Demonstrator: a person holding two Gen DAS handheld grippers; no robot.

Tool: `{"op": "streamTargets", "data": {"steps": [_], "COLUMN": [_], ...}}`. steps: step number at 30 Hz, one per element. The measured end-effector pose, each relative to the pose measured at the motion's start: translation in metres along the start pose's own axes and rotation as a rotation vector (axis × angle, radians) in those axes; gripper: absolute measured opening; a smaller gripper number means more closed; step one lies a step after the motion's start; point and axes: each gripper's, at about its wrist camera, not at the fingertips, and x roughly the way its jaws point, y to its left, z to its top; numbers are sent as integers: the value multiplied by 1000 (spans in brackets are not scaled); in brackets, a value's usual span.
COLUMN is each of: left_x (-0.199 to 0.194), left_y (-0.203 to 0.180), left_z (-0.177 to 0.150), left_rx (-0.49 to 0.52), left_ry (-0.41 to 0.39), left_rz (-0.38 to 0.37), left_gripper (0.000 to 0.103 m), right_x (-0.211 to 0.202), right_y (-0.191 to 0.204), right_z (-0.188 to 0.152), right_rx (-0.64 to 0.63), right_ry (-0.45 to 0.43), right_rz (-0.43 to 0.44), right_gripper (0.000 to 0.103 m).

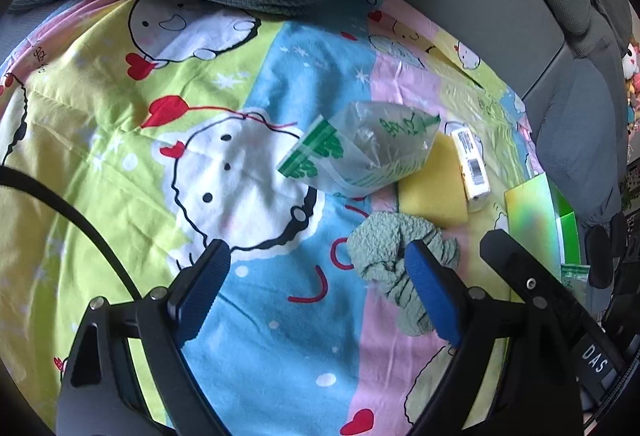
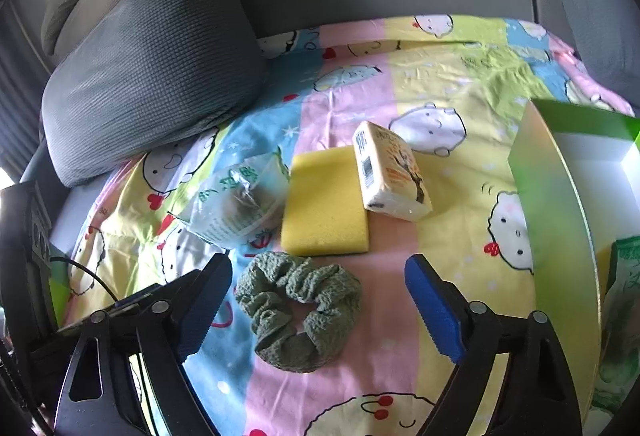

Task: Organize objects
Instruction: 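Withdraw the right gripper from the box toward the grey-green scrunchie, then grasp the grey-green scrunchie with the right gripper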

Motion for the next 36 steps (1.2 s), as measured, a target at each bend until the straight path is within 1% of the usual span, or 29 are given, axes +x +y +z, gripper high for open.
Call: {"op": "streamTargets", "data": {"steps": [1, 3, 9, 10, 12, 15, 20, 22, 25, 27, 32, 35, 36], "left_x": [2, 4, 7, 8, 9, 11, 14, 18, 21, 21, 27, 28, 28], "left_y": [-1, -3, -5, -6, -7, -7, -11, -15, -22, -25, -28, -29, -29], "left_z": [-1, -3, -4, -4, -5, -5, -7, -9, -12, -14, -15, -15, -15], "left_rx": [6, 14, 35, 40, 50, 55, 62, 75, 90, 99, 113, 123, 124], "left_ry": [8, 17, 27, 32, 38, 45, 68, 82, 95, 94, 112, 110, 109], "left_rz": [-2, -1, 2, 4, 7, 2, -30, -36, -50, -44, -61, -53, -51], "left_gripper": [88, 87, 88, 87, 87, 87, 85, 85, 82, 78, 78, 77, 75], "right_x": [2, 4, 1, 1, 3, 8, 13, 17, 23, 27, 33, 36, 37], "right_y": [-3, -7, -9, -9, -13, -23, -35, -34, -30, -27, -24, -22, -22], "right_z": [-1, -2, -2, -1, -1, 0, -1, -2, -3, -4, -5, -6, -6], "right_rx": [12, 26, 6, 5, 25, 72, 134, 134, 122, 120, 115, 109, 107], "right_ry": [8, 17, 6, 7, 18, 56, 87, 96, 113, 125, 141, 146, 148], "right_rz": [-1, -7, -44, -42, -27, 3, 48, 46, 40, 46, 51, 48, 45], "right_gripper": [82, 79, 77, 72, 66, 66, 66, 66, 66, 66, 66, 66, 66]}}
